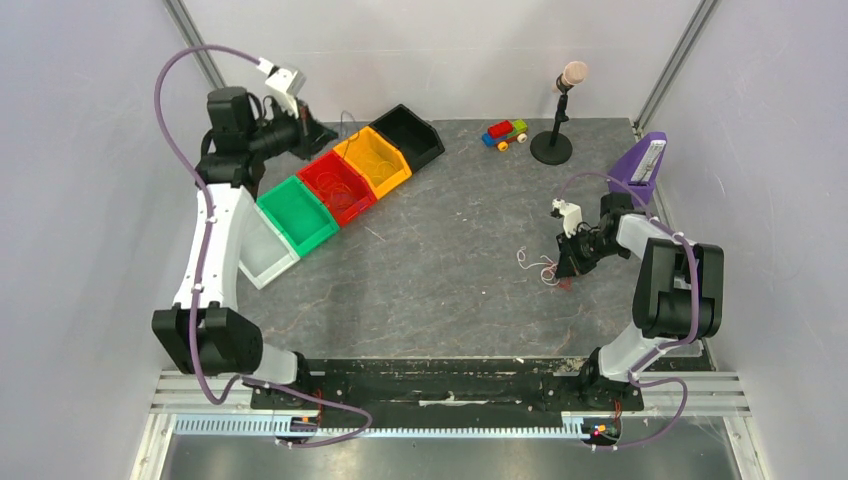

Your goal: Untangle the cables

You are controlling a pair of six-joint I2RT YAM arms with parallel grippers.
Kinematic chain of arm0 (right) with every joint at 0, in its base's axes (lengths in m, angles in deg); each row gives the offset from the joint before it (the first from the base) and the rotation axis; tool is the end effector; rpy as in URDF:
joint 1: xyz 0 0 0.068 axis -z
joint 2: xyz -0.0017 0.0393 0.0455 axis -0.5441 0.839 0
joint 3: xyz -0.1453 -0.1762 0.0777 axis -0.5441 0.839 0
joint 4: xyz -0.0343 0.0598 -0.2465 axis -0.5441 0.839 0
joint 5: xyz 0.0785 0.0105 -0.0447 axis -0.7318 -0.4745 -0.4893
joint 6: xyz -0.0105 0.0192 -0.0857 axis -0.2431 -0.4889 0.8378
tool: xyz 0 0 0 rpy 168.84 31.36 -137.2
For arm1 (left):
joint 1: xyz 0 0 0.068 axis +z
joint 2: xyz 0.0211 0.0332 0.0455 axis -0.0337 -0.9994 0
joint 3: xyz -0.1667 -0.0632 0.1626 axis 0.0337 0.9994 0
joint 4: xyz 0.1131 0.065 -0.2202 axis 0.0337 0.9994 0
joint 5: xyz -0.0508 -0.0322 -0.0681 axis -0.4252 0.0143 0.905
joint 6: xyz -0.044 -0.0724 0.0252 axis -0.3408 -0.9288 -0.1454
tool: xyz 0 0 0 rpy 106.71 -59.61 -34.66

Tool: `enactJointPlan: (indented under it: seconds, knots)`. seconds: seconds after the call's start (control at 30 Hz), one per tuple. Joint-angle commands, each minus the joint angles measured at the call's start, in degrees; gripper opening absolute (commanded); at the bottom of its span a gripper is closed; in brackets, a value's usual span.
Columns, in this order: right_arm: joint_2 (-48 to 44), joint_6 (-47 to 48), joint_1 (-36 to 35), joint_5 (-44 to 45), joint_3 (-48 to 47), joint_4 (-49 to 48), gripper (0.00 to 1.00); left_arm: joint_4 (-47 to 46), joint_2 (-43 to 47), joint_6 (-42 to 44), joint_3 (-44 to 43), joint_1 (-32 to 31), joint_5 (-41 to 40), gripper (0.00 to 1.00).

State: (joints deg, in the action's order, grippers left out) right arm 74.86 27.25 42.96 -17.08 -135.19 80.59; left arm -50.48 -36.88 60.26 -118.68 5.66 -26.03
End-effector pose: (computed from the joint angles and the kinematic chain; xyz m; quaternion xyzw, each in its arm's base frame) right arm 0.2794 -0.0055 0.0872 -0.2367 0.9258 0.2328 0.1808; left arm 0.3431 -0.0323 0.3706 0.2306 0.7647 -0.2615 0.5419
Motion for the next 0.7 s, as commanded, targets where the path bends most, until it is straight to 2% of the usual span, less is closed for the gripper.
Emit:
enactJointPlan:
  seconds: [0.0, 0.07, 0.33, 0.53, 0.67]
  knots:
    - [0.56, -0.82, 0.22, -1.58, -2.17, 0.06, 0.03, -9.97, -4.57, -10.32, -7.98, -3.94, -6.72, 0.02]
    - [0.79, -1.11, 0.22, -2.06, -2.22, 0.06, 0.03, -12.61, -7.73, -10.78, -11.22, -6.54, -9.85, 0.02]
    - [2.22, -1.56, 0.19, -2.21, -2.79, 0.37, 0.03, -23.04, -23.09, -15.96, -25.24, -10.58, -16.81, 0.02]
    - [3.36, -1.72, 0.18, -2.30, -3.70, 1.44, 0.02, -26.49, -34.64, -14.12, -35.00, -12.94, -22.47, 0.02]
    - [4.19, -1.74, 0.15, -2.46, -4.74, 2.05, 0.02, -29.32, -40.14, -8.97, -37.25, -13.55, -26.99, 0.02]
